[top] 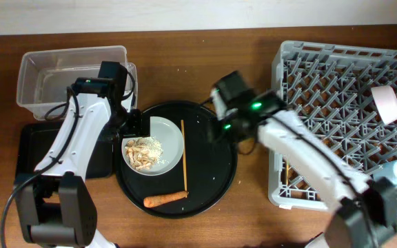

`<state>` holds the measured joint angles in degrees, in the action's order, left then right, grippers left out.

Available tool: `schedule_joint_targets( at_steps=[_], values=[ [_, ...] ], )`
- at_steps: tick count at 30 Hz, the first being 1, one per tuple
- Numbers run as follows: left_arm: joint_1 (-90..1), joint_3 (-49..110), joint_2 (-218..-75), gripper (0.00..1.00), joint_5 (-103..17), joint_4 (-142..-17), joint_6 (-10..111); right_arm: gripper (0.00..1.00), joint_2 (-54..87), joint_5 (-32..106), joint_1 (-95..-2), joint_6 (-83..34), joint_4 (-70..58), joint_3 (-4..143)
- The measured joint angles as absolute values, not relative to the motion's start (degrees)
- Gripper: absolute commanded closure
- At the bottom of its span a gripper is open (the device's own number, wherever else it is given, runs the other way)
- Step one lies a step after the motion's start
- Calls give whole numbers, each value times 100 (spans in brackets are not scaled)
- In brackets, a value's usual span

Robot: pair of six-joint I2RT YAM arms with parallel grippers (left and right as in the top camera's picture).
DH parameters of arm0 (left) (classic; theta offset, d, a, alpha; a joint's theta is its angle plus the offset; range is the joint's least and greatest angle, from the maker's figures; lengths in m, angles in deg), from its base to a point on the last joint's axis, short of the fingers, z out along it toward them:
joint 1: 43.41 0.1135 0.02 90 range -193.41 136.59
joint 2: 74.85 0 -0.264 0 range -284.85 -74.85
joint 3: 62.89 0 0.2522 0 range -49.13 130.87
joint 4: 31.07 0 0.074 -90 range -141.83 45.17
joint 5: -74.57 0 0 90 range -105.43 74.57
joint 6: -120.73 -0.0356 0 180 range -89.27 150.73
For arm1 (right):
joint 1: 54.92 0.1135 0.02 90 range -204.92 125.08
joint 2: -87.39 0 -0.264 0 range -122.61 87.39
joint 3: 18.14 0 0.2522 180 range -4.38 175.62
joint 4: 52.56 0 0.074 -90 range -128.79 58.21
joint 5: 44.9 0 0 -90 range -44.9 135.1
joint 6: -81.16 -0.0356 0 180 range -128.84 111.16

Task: Sort waste into correct bins and load items into the dishwasher rack
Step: 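Grasp the second chopstick with the right gripper and place it in the rack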

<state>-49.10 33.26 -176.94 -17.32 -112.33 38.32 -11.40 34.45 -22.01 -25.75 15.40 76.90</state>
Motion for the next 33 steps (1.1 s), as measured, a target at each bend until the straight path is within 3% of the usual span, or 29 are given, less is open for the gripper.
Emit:
schedule_joint_targets(
  at_steps=[9,14,15,18,23,30,33],
  values=[
    [-3570,3326,-17694,1,-1740,-11323,4081,58,-2799,3685,-868,-3635,797,7690],
    [-3533,3326,-17694,1,-1843,-11323,4088,59,-3070,3956,-765,-4125,788,7701],
    [-3533,3326,-17694,1,-1843,-11323,4088,69,-3087,4017,-761,-4254,832,7725],
    [-3533,3326,-17694,1,-1843,-11325,4088,71,-3122,4317,-741,-4627,1072,7764],
    [-3533,3326,-17694,1,-1843,-11325,4088,96,-3135,4575,-741,-4916,1238,7771],
    [-3533,3326,-17694,1,-1845,-11338,4088,96,-3100,4599,-776,-4909,1280,7769],
    [-3533,3326,-17694,1,-1843,-11338,4088,96,-2156,4638,-1373,-4404,1724,7707]
  ],
)
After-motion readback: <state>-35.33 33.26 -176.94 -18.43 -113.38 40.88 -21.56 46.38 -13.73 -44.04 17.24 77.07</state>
